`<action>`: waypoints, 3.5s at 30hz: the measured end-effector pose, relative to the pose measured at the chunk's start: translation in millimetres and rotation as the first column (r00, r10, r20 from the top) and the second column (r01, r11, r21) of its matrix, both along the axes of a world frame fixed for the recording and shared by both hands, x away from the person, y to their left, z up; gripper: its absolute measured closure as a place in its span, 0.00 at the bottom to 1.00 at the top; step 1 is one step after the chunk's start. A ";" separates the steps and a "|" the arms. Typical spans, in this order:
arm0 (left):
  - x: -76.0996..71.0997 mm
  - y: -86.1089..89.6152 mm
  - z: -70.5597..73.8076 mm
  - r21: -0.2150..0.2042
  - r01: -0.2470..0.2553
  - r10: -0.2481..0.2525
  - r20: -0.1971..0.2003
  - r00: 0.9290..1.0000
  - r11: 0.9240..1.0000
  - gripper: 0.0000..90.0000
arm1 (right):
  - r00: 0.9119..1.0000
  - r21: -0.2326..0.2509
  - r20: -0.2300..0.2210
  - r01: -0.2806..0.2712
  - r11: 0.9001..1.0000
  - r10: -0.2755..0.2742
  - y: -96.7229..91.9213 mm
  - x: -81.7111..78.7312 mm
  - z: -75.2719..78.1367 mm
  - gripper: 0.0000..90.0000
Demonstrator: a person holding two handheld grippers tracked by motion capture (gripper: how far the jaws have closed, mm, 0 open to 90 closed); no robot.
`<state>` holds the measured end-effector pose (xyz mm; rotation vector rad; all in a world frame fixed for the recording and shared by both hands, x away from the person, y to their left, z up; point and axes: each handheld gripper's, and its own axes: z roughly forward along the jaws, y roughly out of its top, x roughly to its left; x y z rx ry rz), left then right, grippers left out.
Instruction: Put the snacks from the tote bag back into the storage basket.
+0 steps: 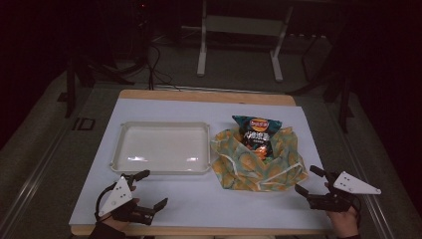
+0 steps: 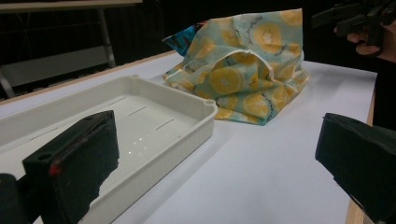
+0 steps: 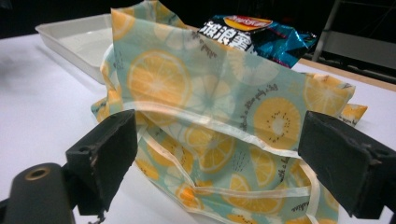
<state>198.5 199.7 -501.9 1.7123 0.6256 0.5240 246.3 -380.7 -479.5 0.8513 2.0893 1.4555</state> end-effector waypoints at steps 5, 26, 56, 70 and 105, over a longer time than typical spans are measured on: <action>-1.0 1.3 0.4 -0.003 -0.006 0.006 0.000 1.000 1.000 0.00 | 1.000 0.006 -0.015 -0.013 1.000 0.014 -1.4 -1.5 2.3 0.12; -1.4 -0.4 0.3 0.007 -0.002 0.002 -0.004 1.000 1.000 0.00 | 0.995 0.000 -0.010 -0.101 0.995 0.101 10.9 -0.2 20.1 0.12; -2.1 -1.4 0.1 0.016 0.007 -0.007 -0.006 1.000 1.000 0.00 | 0.988 -0.016 0.058 -0.146 0.989 0.146 29.3 58.4 83.7 0.15; -2.3 -1.6 -0.1 0.021 0.011 -0.011 -0.004 1.000 1.000 0.00 | 0.991 -0.021 0.050 -0.121 0.992 0.122 32.3 93.6 93.8 0.22; -2.8 -3.0 -0.8 0.037 0.020 -0.020 -0.002 1.000 0.999 0.00 | 0.994 -0.028 -0.108 -0.029 0.999 0.025 43.1 186.0 42.1 0.40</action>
